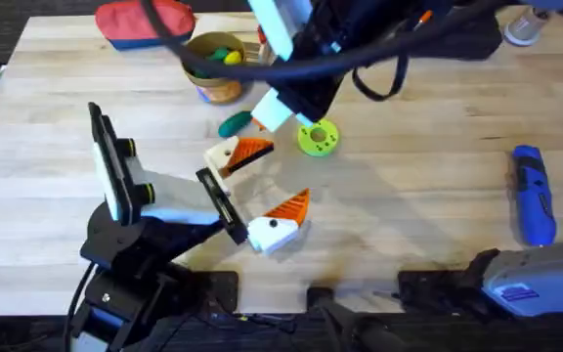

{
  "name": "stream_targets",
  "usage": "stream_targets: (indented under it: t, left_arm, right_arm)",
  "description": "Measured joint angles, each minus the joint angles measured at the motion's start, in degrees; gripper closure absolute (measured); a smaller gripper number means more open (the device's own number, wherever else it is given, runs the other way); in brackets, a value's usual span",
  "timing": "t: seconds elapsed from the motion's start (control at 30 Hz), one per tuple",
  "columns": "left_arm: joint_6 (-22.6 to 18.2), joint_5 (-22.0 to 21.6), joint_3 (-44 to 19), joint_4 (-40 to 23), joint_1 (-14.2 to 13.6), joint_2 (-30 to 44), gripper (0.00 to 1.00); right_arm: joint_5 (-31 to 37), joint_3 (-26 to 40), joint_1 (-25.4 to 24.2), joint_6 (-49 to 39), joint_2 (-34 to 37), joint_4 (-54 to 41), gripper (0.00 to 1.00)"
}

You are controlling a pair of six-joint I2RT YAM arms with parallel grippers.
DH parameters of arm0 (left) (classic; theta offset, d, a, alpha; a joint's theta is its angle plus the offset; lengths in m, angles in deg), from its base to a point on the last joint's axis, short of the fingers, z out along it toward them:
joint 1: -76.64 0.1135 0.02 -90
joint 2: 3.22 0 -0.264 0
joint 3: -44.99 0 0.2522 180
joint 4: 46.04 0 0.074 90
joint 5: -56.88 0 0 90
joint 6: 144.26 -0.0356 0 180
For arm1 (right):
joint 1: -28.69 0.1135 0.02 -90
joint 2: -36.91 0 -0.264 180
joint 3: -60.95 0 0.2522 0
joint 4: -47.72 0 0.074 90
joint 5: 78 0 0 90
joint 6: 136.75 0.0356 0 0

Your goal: Pick up the gripper from the table and insert it into the empty holder that is missing its gripper. Then pick up a screw, insert it into the mounting hole, and use the screwdriver to tighten it. Finally, clean up the table by picking up the vegetable and placing it into the bucket.

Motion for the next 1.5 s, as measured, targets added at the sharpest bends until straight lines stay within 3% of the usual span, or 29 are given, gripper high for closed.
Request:
stream_targets:
  t: [0.37, 1.5]
  left_arm:
    - [0.0, 5.13, 0.0, -0.32, 0.0, -0.01, 0.013]
    - [0.04, 6.0, 0.0, -0.45, 0.0, -0.02, 0.013]
  right_arm:
    - [-0.61, 0.0, 5.92, 0.45, 0.01, 0.51, 0.998]
    - [-3.15, 0.0, 6.17, 1.28, 5.18, 1.39, 0.998]
